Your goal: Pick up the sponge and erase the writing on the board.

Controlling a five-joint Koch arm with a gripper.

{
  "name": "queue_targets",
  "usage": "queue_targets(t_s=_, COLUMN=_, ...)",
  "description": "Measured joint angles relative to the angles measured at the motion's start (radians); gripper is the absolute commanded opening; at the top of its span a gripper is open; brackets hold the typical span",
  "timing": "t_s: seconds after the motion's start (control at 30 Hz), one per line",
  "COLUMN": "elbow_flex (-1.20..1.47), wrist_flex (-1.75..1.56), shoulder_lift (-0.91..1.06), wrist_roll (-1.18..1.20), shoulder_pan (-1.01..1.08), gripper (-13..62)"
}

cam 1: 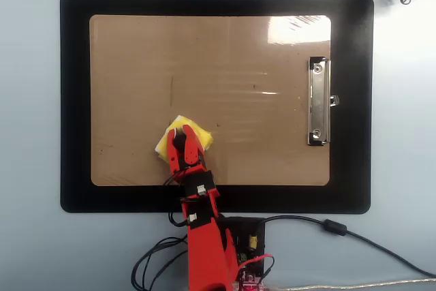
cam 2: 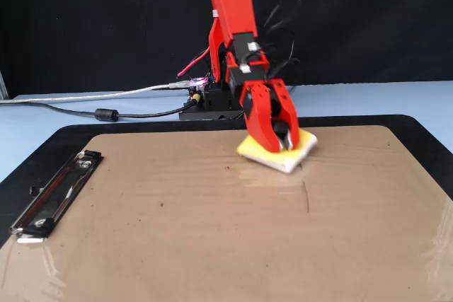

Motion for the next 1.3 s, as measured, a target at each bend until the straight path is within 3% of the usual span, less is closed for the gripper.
queue_targets(t_s=0.07, elbow_flex=-0.032, wrist_flex=0.005, shoulder_lift=-0.018, wrist_roll=-0.003, shoulder_pan=-0.005, gripper=-8.0)
queue_targets(t_s=0.13, elbow_flex=-0.259, wrist_flex=0.009, shoulder_lift=-0.206, wrist_roll=-0.005, shoulder_pan=-0.003, gripper=-8.0)
queue_targets(t_s=0.2, elbow_flex=-0.325, wrist_flex=-0.015, shoulder_lift=-0.328, wrist_roll=-0.011, shoulder_pan=-0.005, gripper=-8.0)
queue_targets(t_s=0.27, elbow_flex=-0.218, wrist_flex=-0.029, shoulder_lift=-0.252, wrist_roll=-0.015, shoulder_pan=-0.029, gripper=-8.0)
queue_targets(t_s=0.4, elbow_flex=0.086, wrist_flex=0.018, shoulder_lift=0.124, wrist_roll=-0.054, shoulder_pan=-0.101, gripper=-8.0)
queue_targets(t_s=0.47, elbow_flex=0.044, wrist_flex=0.060, shoulder_lift=0.104, wrist_roll=-0.060, shoulder_pan=-0.109, gripper=-8.0)
queue_targets(t_s=0.6, elbow_flex=-0.225, wrist_flex=0.054, shoulder_lift=-0.179, wrist_roll=-0.071, shoulder_pan=-0.112, gripper=-8.0)
queue_targets(t_s=0.8, elbow_flex=-0.006, wrist_flex=0.133, shoulder_lift=0.124, wrist_roll=-0.069, shoulder_pan=-0.098, gripper=-8.0)
queue_targets(t_s=1.0, elbow_flex=-0.443, wrist_flex=0.124, shoulder_lift=-0.308, wrist_roll=-0.066, shoulder_pan=0.006, gripper=-8.0)
queue_targets(t_s=1.07, elbow_flex=-0.442, wrist_flex=0.114, shoulder_lift=-0.316, wrist_roll=-0.066, shoulder_pan=0.006, gripper=-8.0)
queue_targets(t_s=1.2, elbow_flex=-0.241, wrist_flex=0.118, shoulder_lift=-0.130, wrist_roll=-0.060, shoulder_pan=0.006, gripper=-8.0)
queue_targets(t_s=1.3, elbow_flex=-0.479, wrist_flex=0.120, shoulder_lift=-0.337, wrist_roll=-0.049, shoulder_pan=0.041, gripper=-8.0)
